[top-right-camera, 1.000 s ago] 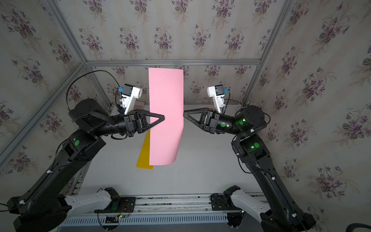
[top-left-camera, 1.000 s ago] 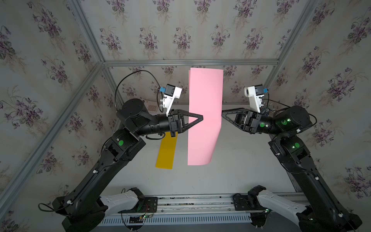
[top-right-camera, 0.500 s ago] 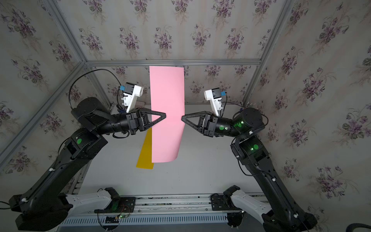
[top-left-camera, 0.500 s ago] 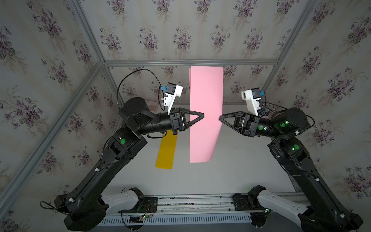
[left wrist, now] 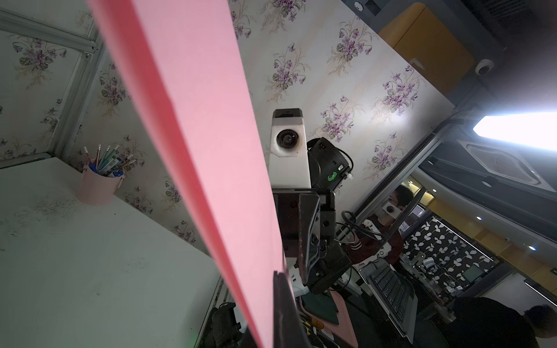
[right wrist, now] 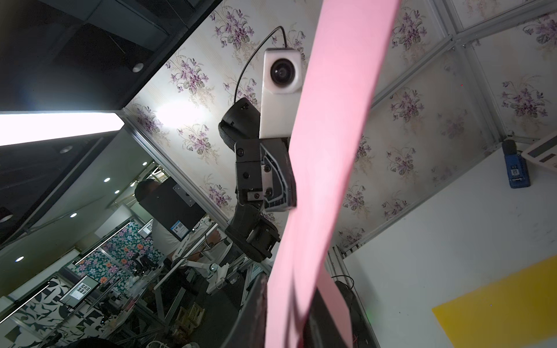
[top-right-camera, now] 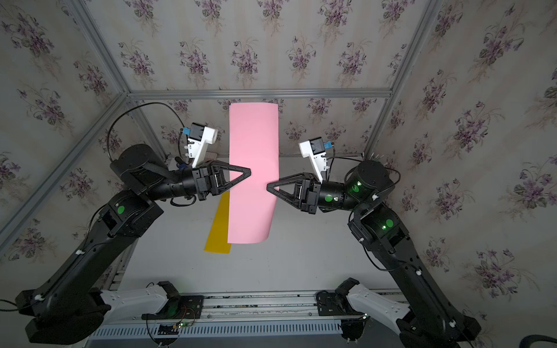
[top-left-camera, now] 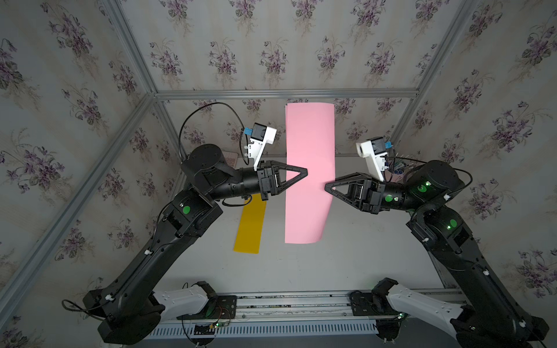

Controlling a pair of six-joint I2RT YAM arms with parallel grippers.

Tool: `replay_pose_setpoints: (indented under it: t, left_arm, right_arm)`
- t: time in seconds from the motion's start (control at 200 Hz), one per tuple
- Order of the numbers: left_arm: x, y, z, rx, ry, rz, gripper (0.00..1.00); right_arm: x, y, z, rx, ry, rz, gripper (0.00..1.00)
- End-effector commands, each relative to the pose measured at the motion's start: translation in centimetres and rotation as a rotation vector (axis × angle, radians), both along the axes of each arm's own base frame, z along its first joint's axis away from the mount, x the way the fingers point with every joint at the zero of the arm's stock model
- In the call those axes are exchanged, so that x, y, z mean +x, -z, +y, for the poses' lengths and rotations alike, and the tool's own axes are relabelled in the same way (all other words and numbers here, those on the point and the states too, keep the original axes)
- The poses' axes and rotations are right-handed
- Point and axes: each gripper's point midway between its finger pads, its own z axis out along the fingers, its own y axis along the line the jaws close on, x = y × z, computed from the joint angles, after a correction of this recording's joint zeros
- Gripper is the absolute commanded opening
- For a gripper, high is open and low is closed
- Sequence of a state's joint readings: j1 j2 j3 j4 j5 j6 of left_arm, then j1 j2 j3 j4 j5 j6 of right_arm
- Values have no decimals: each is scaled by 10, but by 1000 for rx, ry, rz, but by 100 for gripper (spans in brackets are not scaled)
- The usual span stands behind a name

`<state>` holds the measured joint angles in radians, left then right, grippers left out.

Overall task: Fold the rectangular paper in half along the long edge
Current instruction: Fold the paper.

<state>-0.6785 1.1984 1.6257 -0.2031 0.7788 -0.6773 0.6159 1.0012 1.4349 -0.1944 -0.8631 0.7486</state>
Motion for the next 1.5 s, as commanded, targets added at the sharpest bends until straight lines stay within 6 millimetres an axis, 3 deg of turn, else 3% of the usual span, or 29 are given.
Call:
replay_pose_setpoints:
  t: [0.0,0.195,0.345,0.46,0.55,0.604,0.729,0.774,0.824,0.889,0.924,1.044,1.079,1.144,1.269,1.344,1.374,1.499]
  left_arm:
    - [-1,-3,2,-3,-9,-21,0]
    - [0,-3,1,-1,-7,-23,0]
    - [1,-2,-1,4,-2,-22,0]
    - [2,-2,-1,4,-1,-22,0]
    - [2,-2,-2,4,0,-20,0]
    - [2,-3,-1,3,-2,-23,0]
    - [1,-5,-1,4,-2,-26,0]
    - [1,-6,-1,6,-3,-26,0]
    - [1,-7,-1,6,0,-28,0]
    - [1,-9,-2,5,3,-30,0]
    - [1,-10,-2,4,5,-30,0]
    - [1,-11,-2,5,8,-32,0]
    - [1,-11,-3,7,8,-31,0]
    - [1,-11,-3,8,10,-31,0]
    - [1,-9,-3,11,11,-25,0]
    - [1,-10,-3,10,11,-27,0]
    - [1,-11,-3,10,11,-28,0]
    - [1,-11,-4,11,11,-28,0]
  right_arm:
    - [1,8,0,-31,8,-4,22]
    - [1,18,1,-59,8,18,22]
    - [-3,20,-2,-79,10,14,0]
    - [-5,22,-5,-97,16,8,0]
    - [-4,24,-5,-106,16,19,27]
    - [-5,27,-4,-111,9,23,28]
    - [-8,33,-4,-121,-12,28,5]
    - [-10,35,-4,-127,-13,31,1]
    - [-11,37,-5,-135,-15,32,7]
    - [-11,39,-6,-144,-10,37,29]
    - [-11,41,-6,-149,-8,39,30]
    - [-17,43,-8,-153,-23,31,5]
    - [-18,43,-8,-154,-26,30,6]
    - [-17,45,-9,-165,-19,37,17]
    - [-21,48,-8,-164,-45,38,6]
    - [-21,51,-9,-173,-39,48,22]
    - [-22,51,-10,-175,-41,48,24]
    - [-29,51,-10,-166,-74,37,5]
